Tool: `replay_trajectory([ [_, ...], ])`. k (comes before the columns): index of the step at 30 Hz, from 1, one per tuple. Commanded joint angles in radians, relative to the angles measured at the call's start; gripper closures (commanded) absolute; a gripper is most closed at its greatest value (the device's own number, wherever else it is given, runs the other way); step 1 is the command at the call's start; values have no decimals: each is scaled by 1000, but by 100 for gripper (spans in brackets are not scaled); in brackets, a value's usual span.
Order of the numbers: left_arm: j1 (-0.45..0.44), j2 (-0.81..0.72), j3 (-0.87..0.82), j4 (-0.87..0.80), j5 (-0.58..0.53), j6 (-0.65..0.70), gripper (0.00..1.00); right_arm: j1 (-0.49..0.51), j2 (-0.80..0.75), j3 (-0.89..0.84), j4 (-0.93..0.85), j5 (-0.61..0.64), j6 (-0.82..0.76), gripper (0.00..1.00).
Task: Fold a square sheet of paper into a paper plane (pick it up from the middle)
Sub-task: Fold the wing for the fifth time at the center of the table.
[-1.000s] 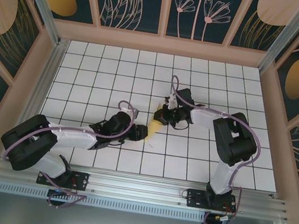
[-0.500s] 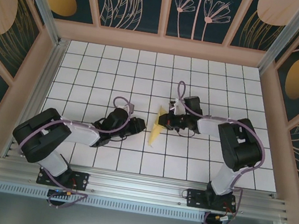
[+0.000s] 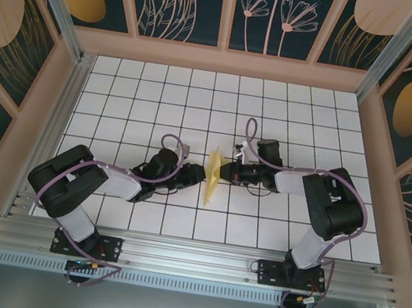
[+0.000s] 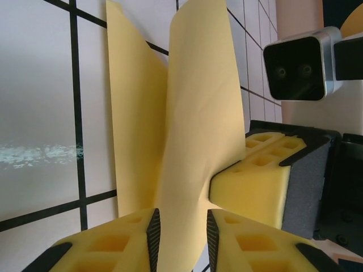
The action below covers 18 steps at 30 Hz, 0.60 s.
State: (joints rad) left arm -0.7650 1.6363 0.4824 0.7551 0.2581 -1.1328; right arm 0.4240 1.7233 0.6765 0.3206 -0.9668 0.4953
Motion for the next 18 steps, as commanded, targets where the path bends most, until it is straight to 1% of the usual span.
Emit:
replay_trajectory([
  [1,-11,-14,4,-23,0,64,68,-10,6,-9,81,-20,-23,100],
  [4,-26,1,38,-77,-21,94,66,-21,19,-19,100,-13,-13,100],
  [13,-42,33,71,-95,-31,120,64,-37,67,-30,104,27,-8,100],
  [18,-49,42,90,-138,-51,136,63,-42,87,-23,106,40,1,100],
])
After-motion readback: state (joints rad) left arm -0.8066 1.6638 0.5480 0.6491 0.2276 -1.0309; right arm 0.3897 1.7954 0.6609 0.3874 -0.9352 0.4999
